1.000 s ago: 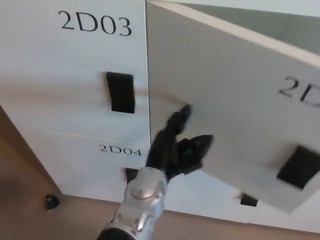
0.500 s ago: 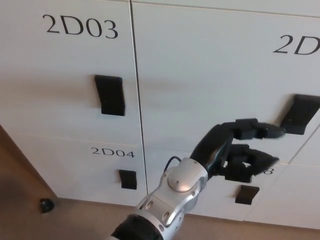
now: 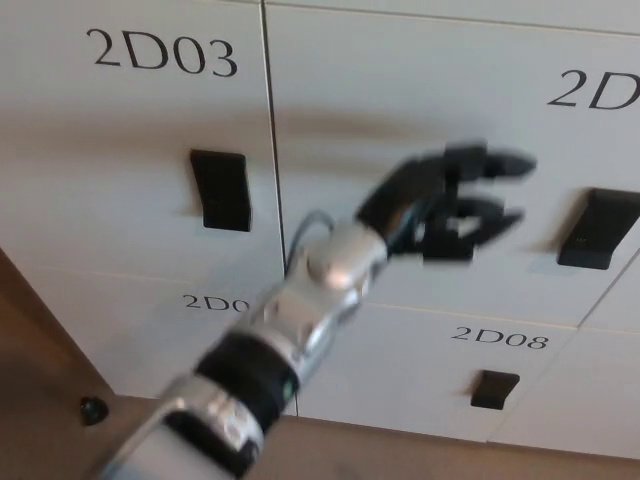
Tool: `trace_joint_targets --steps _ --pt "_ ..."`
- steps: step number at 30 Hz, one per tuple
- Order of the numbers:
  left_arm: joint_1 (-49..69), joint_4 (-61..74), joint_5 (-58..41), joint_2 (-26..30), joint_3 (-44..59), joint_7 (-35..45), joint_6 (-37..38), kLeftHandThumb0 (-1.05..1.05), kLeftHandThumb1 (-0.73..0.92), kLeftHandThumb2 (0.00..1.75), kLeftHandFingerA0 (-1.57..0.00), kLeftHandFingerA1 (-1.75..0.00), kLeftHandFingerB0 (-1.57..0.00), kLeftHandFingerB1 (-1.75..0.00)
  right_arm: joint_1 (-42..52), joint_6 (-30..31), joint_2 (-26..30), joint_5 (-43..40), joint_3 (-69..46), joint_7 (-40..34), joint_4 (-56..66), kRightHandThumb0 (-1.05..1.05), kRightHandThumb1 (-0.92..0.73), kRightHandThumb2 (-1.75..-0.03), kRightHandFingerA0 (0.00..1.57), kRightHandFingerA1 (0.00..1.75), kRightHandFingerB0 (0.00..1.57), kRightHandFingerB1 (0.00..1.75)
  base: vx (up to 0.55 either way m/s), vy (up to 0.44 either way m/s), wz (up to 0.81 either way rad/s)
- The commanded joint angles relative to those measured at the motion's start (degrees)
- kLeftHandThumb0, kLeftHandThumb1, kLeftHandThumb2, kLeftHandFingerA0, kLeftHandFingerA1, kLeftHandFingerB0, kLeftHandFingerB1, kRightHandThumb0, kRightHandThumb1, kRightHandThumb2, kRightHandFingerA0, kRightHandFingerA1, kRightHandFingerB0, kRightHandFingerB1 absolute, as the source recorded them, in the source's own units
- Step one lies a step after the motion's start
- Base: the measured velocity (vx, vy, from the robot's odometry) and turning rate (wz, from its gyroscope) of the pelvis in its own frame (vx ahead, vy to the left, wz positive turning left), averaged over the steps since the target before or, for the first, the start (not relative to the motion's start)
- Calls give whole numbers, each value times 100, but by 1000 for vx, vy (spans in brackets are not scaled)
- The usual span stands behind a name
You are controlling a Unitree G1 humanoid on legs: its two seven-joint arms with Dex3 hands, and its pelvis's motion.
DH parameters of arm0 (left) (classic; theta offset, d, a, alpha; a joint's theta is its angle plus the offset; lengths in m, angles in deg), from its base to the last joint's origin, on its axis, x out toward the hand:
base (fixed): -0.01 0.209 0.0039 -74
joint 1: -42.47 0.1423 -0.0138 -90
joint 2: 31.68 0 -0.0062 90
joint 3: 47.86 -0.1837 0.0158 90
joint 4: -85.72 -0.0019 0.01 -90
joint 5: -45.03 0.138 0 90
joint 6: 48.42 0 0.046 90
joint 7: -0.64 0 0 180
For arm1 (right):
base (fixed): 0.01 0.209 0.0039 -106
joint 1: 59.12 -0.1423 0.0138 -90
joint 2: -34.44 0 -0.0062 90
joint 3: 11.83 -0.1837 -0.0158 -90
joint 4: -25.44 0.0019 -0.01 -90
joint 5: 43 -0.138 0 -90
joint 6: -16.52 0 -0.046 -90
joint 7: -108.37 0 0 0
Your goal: The robot walks towards an open cabinet and lifts its left hand to push the door towards the right to close it.
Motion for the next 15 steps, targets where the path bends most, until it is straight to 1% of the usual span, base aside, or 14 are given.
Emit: trace_joint_targets --steps 1,2,3,4,5,6,7,8,9,10,11,12,13,15 --pt "1002 5126 866 2339 -830 1833 -1594 -50 55 91 -63 -61 -48 -53 190 344 314 -301 -234 276 590 -41 -55 -95 52 64 35 54 0 0 0" --pt "1807 5628 831 2782 -856 1820 -1397 -47 56 91 -62 -61 -53 -56 140 391 337 -301 -253 270 584 -45 -57 -95 53 63 37 54 0 0 0" --pt "2301 5928 800 3058 -867 1807 -1280 -47 56 91 -62 -61 -53 -56 107 411 349 -300 -265 267 573 -45 -57 -95 53 63 37 54 0 0 0" --pt "3095 6094 801 3364 -743 1666 -982 -43 56 90 -56 -58 -67 -63 59 448 431 -254 -281 278 546 -46 -57 -93 49 60 37 53 0 0 0" --pt "3649 6214 805 3576 -654 1560 -786 -43 56 90 -56 -58 -67 -63 27 479 491 -220 -293 287 532 -46 -57 -93 49 60 37 53 0 0 0" --pt "4453 6140 770 3799 -384 1404 -406 -39 62 59 -66 -44 -74 -49 3 490 578 -156 -297 302 521 -47 -59 -94 48 59 34 51 0 0 0" --pt "4984 6083 740 3946 -196 1302 -159 -39 62 59 -66 -44 -74 -49 -10 493 633 -114 -300 312 514 -47 -59 -94 48 59 34 51 0 0 0" --pt "4984 6083 740 3946 -196 1302 -159 -39 62 59 -66 -44 -74 -49 -10 493 633 -114 -300 312 514 -47 -59 -94 48 59 34 51 0 0 0" --pt "5552 5704 707 4001 141 1141 256 -37 59 58 -70 -43 -75 -49 -56 591 682 -41 -292 282 568 -49 -59 -94 48 58 36 52 0 0 0" --pt "5923 5450 686 4034 365 1028 525 -37 59 58 -70 -43 -75 -49 -89 666 713 9 -286 258 610 -49 -59 -94 48 58 36 52 0 0 0" --pt "6243 4928 598 3981 707 890 855 -36 56 57 -71 -44 -77 -51 -190 848 713 64 -263 205 731 -47 -74 -63 52 43 45 38 0 0 0" --pt "6452 4596 530 3951 932 795 1054 -36 56 57 -71 -44 -77 -51 -260 973 711 97 -246 168 815 -47 -74 -63 52 43 45 38 0 0 0" --pt "6452 4596 530 3951 932 795 1054 -36 56 57 -71 -44 -77 -51 -260 973 711 97 -246 168 815 -47 -74 -63 52 43 45 38 0 0 0" --pt "6695 3743 238 3798 1449 622 1264 -36 54 57 -74 -44 -79 -54 -538 1210 677 241 -136 67 942 -48 -75 -63 53 44 44 38 0 0 0"
